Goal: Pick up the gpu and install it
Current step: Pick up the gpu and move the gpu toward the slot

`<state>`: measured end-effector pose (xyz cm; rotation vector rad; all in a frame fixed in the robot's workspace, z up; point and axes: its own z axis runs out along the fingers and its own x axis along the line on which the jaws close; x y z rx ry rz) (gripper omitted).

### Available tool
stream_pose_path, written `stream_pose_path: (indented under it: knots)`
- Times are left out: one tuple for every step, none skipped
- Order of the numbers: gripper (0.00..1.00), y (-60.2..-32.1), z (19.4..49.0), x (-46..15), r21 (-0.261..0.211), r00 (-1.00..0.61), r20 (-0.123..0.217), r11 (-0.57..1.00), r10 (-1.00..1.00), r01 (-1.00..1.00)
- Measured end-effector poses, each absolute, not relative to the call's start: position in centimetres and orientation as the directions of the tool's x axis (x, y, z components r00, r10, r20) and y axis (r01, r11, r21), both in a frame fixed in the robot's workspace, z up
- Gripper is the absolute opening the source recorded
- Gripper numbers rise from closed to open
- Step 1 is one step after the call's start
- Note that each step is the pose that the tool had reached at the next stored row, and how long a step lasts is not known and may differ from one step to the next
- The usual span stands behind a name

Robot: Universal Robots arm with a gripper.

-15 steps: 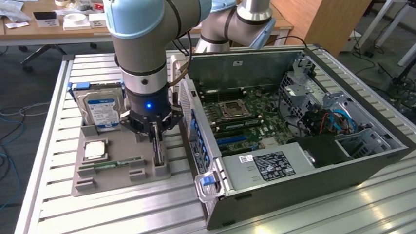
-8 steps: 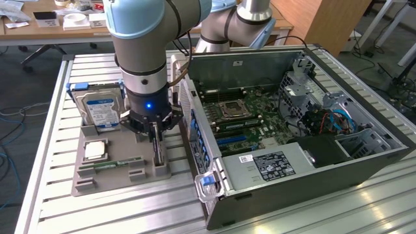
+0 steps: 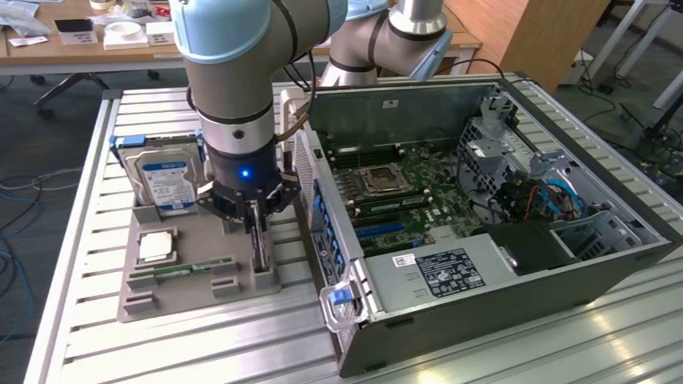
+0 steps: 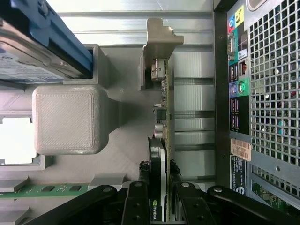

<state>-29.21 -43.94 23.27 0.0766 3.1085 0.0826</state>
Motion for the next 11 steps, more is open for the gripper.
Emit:
stream_pose_path:
  knots:
    - [0.27, -43.94, 23.27, -29.21, 0.054, -0.998, -0.03, 0.997, 0.05, 0.048]
    - [0.27, -43.94, 23.27, -29.22, 0.054, -0.998, -0.03, 0.997, 0.05, 0.048]
    - [0.27, -43.94, 23.27, -29.21, 0.054, -0.998, -0.03, 0.997, 0.05, 0.048]
    - [0.27, -43.94, 23.27, -29.22, 0.054, -0.998, -0.03, 0.997, 0.05, 0.048]
    - [0.27, -43.94, 23.27, -29.21, 0.054, -0.998, -0.03, 0.997, 0.05, 0.048]
    - [0.27, -43.94, 23.3, -29.21, 0.054, -0.998, -0.03, 0.997, 0.05, 0.048]
    - [0.27, -43.94, 23.37, -29.22, 0.054, -0.998, -0.03, 0.997, 0.049, 0.048]
    - [0.27, -43.94, 23.47, -29.22, 0.054, -0.998, -0.03, 0.997, 0.049, 0.048]
    - [0.27, -43.94, 23.6, -29.21, 0.054, -0.998, -0.03, 0.997, 0.049, 0.048]
    - [0.27, -43.94, 23.77, -29.21, 0.054, -0.998, -0.03, 0.997, 0.049, 0.048]
    - [0.27, -43.94, 23.96, -29.21, 0.054, -0.998, -0.03, 0.997, 0.049, 0.048]
